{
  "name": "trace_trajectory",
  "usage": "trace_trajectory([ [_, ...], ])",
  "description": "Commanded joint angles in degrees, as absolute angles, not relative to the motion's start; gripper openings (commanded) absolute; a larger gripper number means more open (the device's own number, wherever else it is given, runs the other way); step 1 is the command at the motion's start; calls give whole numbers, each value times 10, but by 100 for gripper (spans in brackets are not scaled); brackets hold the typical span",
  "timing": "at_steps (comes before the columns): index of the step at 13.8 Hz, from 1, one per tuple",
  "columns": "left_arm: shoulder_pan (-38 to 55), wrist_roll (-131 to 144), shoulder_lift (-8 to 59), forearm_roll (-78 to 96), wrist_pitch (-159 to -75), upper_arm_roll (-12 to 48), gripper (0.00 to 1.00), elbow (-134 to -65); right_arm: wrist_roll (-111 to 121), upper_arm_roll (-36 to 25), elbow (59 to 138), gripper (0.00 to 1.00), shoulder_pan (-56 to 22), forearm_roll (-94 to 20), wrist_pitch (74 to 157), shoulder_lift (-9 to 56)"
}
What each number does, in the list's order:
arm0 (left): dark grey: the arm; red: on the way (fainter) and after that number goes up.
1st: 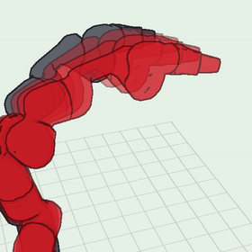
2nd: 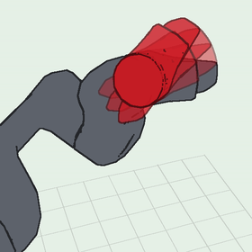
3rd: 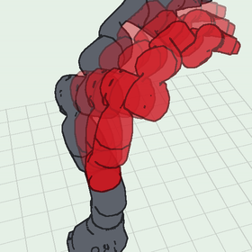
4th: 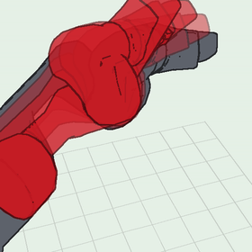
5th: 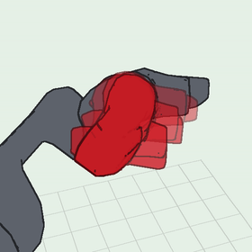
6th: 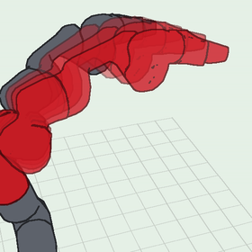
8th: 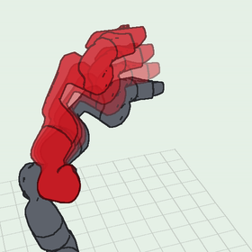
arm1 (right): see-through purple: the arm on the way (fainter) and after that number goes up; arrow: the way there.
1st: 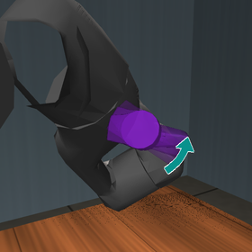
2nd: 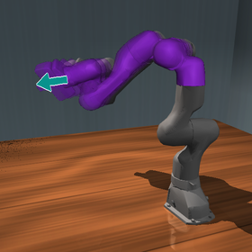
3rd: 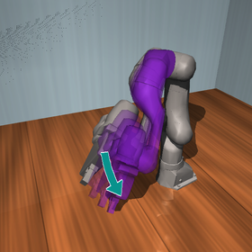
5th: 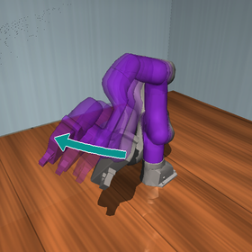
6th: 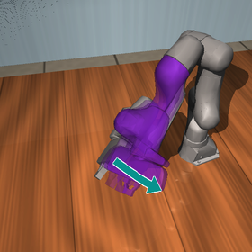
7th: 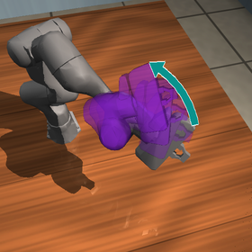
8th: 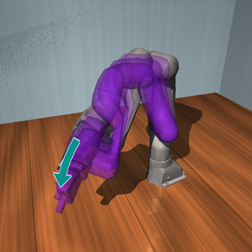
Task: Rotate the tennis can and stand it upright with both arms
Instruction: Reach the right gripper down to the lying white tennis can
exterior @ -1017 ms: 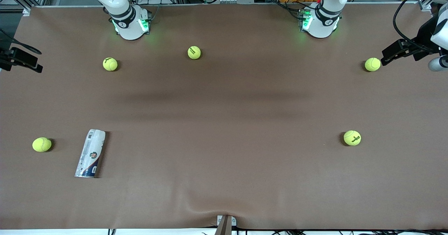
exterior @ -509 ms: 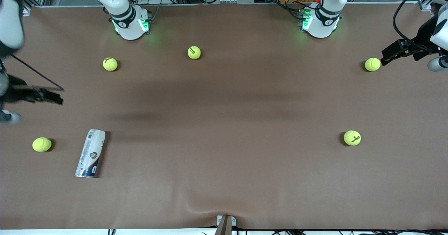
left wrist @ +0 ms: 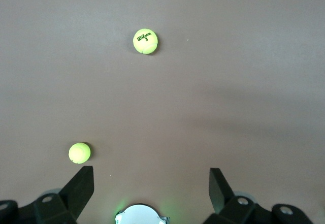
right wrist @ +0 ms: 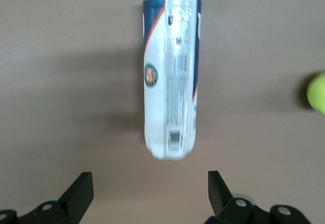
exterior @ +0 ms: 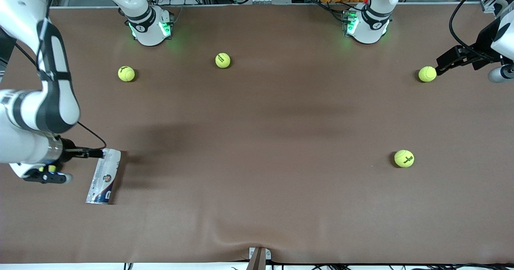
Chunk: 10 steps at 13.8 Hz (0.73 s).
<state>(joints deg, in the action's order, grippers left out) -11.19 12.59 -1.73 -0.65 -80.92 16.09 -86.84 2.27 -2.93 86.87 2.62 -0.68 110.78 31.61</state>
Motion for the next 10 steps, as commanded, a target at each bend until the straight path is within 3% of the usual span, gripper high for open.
trace_trajectory([
  [1, -118, 123, -23, -8, -802, 165, 100, -867, 64, -21, 854, 100, 40, 1, 1157, 358],
  [7, -117, 123, -20, -8, -803, 165, 100, -868, 104, -21, 856, 100, 44, 3, 1248, 417],
  [10, -117, 123, -20, -8, -803, 165, 100, -868, 107, -21, 856, 100, 47, 4, 1252, 429],
])
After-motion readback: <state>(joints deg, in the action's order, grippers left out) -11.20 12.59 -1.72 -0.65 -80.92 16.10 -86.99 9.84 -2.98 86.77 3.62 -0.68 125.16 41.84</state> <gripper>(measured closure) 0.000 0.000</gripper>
